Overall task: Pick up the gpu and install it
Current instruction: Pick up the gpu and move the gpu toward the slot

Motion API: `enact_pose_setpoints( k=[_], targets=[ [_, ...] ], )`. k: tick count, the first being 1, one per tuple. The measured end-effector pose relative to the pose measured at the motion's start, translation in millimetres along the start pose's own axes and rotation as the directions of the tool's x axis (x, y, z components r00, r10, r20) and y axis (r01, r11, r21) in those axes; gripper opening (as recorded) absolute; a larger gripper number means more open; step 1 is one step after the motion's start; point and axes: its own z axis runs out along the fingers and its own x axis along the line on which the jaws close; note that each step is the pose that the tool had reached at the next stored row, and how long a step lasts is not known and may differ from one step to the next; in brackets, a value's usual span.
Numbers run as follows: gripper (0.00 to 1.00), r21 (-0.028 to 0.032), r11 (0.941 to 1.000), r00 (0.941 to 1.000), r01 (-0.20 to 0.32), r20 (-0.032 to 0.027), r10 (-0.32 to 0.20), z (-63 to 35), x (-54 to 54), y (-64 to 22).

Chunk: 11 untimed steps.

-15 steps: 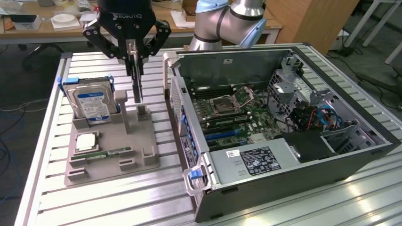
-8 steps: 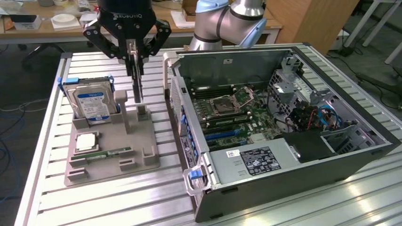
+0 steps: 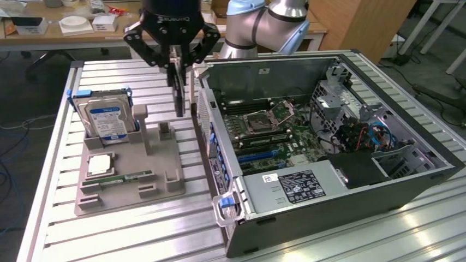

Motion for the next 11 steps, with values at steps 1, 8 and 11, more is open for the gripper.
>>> enact_pose_setpoints(
  k=[1,8,11],
  targets=[
    [0.26,-0.0001,1.0,1.0,0.0,-0.0001,0.0,0.1,-4.5,0.0],
    [0.26,-0.0001,1.0,1.0,0.0,-0.0008,0.0,0.5,-36.4,0.0],
    [0.26,0.0,1.0,1.0,0.0,-0.0012,0.0,0.7,-50.3,0.0]
  ],
)
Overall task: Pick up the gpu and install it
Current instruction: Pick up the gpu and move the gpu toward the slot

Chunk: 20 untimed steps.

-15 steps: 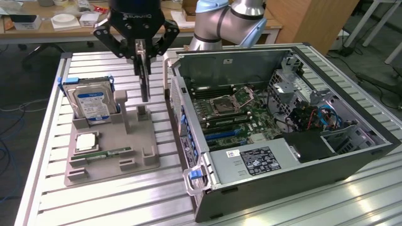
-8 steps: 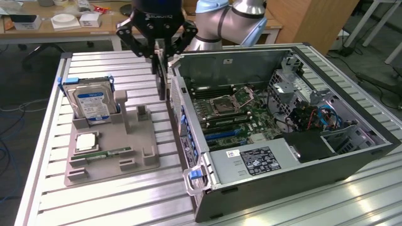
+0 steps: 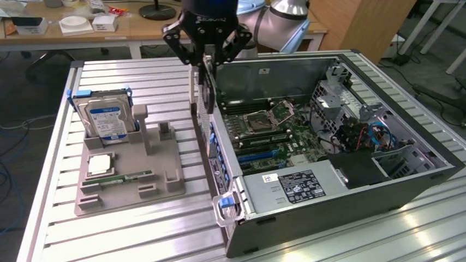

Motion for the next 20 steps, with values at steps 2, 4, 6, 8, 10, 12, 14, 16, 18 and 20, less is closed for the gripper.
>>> enact_pose_setpoints(
  k=[2,4,6,8,10,12,14,16,18,20],
  targets=[
    [0.26,0.0,1.0,1.0,0.0,-0.0001,0.0,0.2,-9.0,0.0],
    [0.26,-0.0001,1.0,1.0,0.0,-0.0002,0.0,0.4,-17.6,0.1],
    [0.26,0.0051,1.0,1.0,0.0,-0.0001,0.0,0.7,-27.0,0.1],
    [0.26,0.0167,0.9999,1.0,0.0,-0.0002,0.0,1.0,-30.6,0.1],
    [0.26,0.0259,0.9997,1.0,0.0,-0.0001,0.0,1.7,-33.8,0.1],
    [0.26,0.0259,0.9997,1.0,0.0,0.0,0.0,2.5,-39.0,0.1],
    [0.26,0.026,0.9997,1.0,0.0,-0.0001,0.0,3.3,-47.0,0.1],
    [0.26,0.026,0.9997,1.0,0.0,-0.0001,0.0,4.3,-56.0,0.0],
    [0.26,0.026,0.9997,1.0,0.0,-0.0001,0.0,5.4,-65.0,0.0],
    [0.26,0.0261,0.9997,1.0,0.0,-0.0001,0.0,6.5,-74.3,0.0]
  ],
)
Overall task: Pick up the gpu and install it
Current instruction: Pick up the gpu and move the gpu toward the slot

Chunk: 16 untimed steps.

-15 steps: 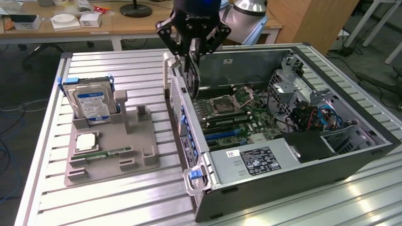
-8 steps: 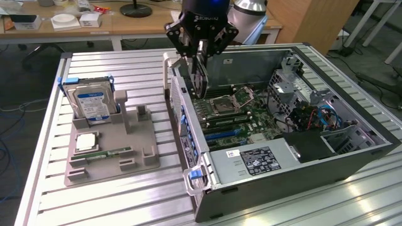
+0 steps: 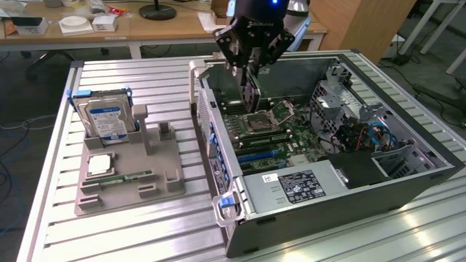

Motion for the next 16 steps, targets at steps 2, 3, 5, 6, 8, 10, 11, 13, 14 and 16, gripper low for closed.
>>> enact_pose_setpoints(
  k=[2,3,5,6,8,10,11,13,14,16],
  targets=[
    [0.26,-0.0001,1.0,1.0,0.0,0.0001,0.0,0.9,-9.1,0.0],
    [0.26,0.0,1.0,1.0,0.0,0.0,0.0,1.3,-13.6,0.0],
    [0.26,0.0,1.0,1.0,0.0,0.0001,0.0,2.1,-22.2,0.1],
    [0.26,-0.0001,1.0,1.0,0.0,0.0001,0.0,2.5,-26.0,0.1],
    [0.26,-0.0001,1.0,1.0,0.0,0.0,0.0,3.2,-34.0,0.1],
    [0.26,0.0,1.0,1.0,0.0,0.0,0.0,3.9,-41.7,0.1],
    [0.26,0.0,1.0,1.0,0.0,0.0001,0.0,4.2,-45.6,0.1],
    [0.26,0.0,1.0,1.0,0.0,0.0,0.0,5.0,-54.5,0.1],
    [0.26,-0.0001,1.0,1.0,0.0,0.0,0.0,5.3,-59.0,0.2],
    [0.26,-0.0001,1.0,1.0,0.0,0.0,0.0,6.1,-68.3,0.2]
  ],
)
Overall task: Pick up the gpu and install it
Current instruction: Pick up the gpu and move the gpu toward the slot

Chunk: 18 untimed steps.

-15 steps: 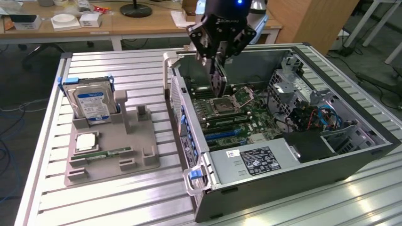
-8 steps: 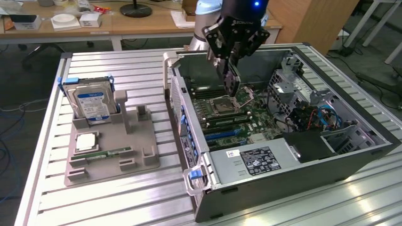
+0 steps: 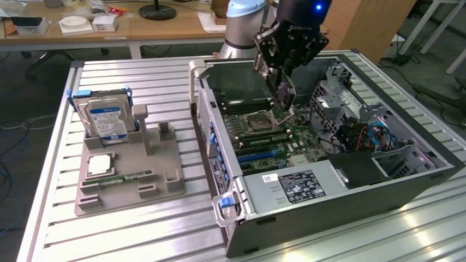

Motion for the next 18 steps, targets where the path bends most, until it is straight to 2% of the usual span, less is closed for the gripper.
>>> enact_pose_setpoints(
  k=[12,18],
  targets=[
    [0.26,0.0,1.0,1.0,0.0,0.0,0.0,4.8,-50.4,0.1],
    [0.26,0.0001,1.0,1.0,0.0,0.0,0.0,5.0,-53.1,0.1]
  ],
)
